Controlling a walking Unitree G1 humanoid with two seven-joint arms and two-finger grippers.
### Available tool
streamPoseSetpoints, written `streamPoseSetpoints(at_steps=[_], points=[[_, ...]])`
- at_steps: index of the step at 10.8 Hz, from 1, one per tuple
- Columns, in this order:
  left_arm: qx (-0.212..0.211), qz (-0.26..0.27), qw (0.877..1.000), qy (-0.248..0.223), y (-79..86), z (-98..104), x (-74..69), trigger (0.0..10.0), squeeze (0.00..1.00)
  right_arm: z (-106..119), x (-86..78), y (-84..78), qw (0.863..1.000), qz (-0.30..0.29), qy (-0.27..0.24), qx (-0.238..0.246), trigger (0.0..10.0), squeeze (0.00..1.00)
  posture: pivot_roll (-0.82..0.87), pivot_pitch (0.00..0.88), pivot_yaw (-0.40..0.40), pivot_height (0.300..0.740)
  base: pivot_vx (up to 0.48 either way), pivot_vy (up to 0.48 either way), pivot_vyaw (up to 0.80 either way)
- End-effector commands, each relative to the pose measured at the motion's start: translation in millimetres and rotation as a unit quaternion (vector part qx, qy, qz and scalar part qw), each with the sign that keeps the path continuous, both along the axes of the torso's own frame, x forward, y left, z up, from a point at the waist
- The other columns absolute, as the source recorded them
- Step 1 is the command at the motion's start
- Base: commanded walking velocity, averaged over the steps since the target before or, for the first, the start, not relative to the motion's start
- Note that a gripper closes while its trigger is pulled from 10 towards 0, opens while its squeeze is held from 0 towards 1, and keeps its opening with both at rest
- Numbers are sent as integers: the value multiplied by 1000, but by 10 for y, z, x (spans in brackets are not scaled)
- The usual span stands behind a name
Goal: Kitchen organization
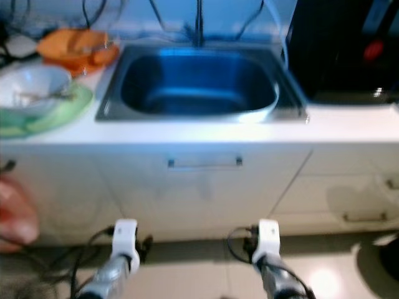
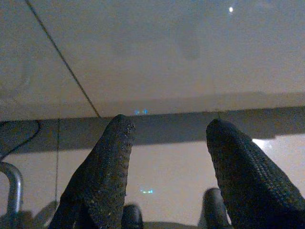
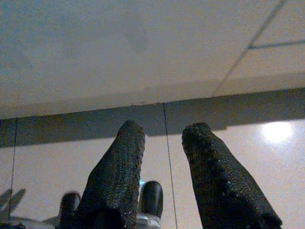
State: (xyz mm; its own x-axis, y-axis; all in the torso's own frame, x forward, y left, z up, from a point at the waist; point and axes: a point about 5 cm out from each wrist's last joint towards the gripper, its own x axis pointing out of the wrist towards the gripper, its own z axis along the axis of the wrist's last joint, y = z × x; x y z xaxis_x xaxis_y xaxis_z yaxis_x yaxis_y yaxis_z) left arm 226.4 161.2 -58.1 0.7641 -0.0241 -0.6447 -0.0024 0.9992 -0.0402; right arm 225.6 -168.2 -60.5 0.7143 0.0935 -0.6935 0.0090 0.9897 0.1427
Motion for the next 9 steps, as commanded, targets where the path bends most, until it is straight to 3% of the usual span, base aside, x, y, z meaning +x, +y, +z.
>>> streamPoseSetpoints(at_steps=[1,5,7,9], points=[[10,8,1000,14,72,-49,-83,10000,0,-42,-57,73,1000,4,12,8,10000,0,56,61,-27,740,0,0,0],[15,7,1000,16,100,-62,-111,10000,0,-72,-100,93,1000,6,22,6,10000,0,59,66,-22,740,0,0,0],[28,18,999,-6,169,-24,-85,10000,0,-77,-129,-51,1000,1,22,-19,10000,0,55,62,-15,740,0,0,0],[31,39,998,-45,277,32,-77,10000,0,-44,-173,-376,998,-33,4,-47,10000,0,59,58,-16,740,0,0,0]])
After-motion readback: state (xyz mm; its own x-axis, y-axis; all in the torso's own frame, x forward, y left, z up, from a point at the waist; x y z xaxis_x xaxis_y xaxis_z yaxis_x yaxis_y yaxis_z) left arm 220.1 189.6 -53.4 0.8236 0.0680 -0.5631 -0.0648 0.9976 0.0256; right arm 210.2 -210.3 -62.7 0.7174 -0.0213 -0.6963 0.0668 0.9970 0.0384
